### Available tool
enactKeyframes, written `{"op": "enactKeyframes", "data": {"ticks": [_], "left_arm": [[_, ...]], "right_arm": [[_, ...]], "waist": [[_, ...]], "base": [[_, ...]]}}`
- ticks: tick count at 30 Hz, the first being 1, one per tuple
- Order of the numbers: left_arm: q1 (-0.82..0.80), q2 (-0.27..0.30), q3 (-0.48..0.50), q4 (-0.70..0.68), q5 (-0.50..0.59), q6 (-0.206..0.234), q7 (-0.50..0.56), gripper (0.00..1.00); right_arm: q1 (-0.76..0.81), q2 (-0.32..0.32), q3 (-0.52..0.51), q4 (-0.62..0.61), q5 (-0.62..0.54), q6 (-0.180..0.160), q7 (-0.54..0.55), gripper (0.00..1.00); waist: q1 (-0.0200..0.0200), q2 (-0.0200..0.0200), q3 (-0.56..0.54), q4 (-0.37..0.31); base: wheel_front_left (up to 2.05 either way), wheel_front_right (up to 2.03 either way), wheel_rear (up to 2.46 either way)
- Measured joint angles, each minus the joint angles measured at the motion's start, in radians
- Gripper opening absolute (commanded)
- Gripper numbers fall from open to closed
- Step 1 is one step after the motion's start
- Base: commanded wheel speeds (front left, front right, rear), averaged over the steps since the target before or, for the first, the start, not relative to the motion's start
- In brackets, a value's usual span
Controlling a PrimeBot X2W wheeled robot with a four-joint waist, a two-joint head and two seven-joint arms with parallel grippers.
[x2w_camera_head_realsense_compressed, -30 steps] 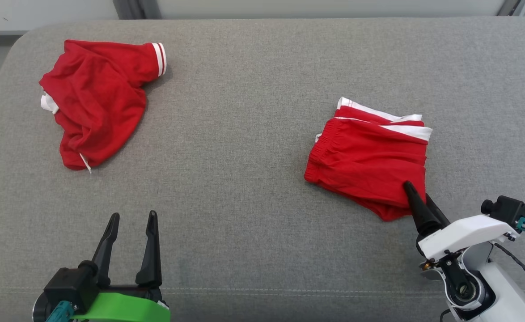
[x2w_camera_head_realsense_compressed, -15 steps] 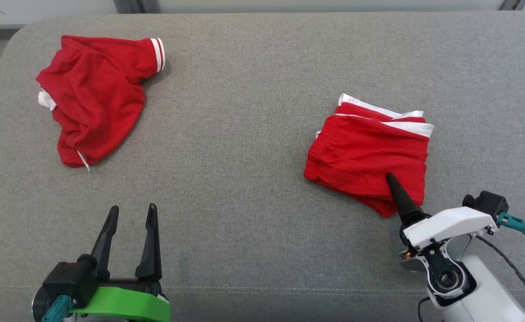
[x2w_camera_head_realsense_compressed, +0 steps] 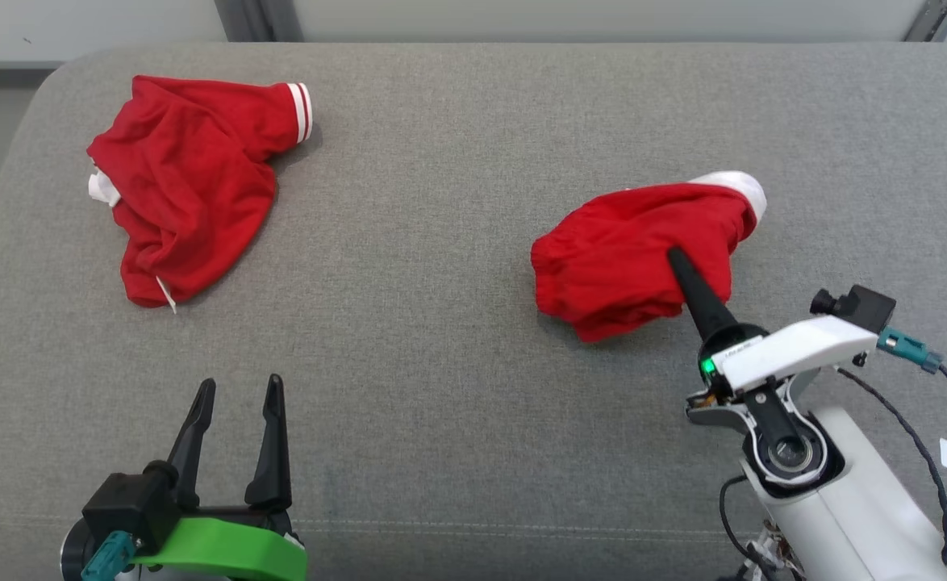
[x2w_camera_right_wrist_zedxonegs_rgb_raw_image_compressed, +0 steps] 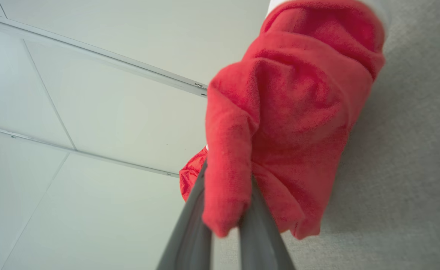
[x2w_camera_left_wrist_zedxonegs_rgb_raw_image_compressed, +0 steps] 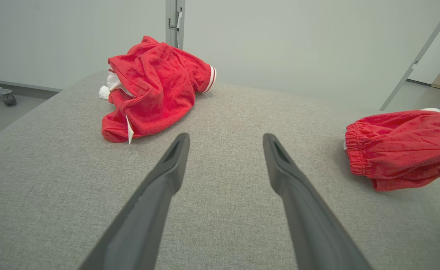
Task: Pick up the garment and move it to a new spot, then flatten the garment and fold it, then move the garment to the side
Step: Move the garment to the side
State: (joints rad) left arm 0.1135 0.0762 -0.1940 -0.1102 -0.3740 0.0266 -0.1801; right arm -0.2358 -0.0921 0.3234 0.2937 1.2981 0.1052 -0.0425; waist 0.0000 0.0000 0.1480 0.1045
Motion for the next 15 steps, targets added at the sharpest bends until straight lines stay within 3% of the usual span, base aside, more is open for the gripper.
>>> {"op": "enactKeyframes", "data": {"ticks": [8, 12, 15], "left_arm": [[0.001, -0.002, -0.008, 0.013, -0.002, 0.004, -0.006, 1.0], [0.001, -0.007, -0.013, 0.016, -0.003, 0.006, -0.007, 1.0], [0.002, -0.007, -0.013, 0.015, -0.003, 0.009, -0.007, 1.0]], "right_arm": [[-0.05, 0.048, -0.067, -0.175, 0.311, 0.008, 0.088, 0.0], [-0.042, 0.053, -0.131, -0.257, 0.616, 0.007, 0.124, 0.0], [0.019, 0.052, -0.166, -0.15, 0.655, -0.098, 0.07, 0.0]], "waist": [[0.0, 0.0, -0.04, -0.007], [0.0, 0.0, -0.054, -0.002], [0.0, 0.0, -0.06, 0.0]], "base": [[0.0, 0.0, 0.0], [0.0, 0.0, 0.0], [0.0, 0.0, 0.0]]}}
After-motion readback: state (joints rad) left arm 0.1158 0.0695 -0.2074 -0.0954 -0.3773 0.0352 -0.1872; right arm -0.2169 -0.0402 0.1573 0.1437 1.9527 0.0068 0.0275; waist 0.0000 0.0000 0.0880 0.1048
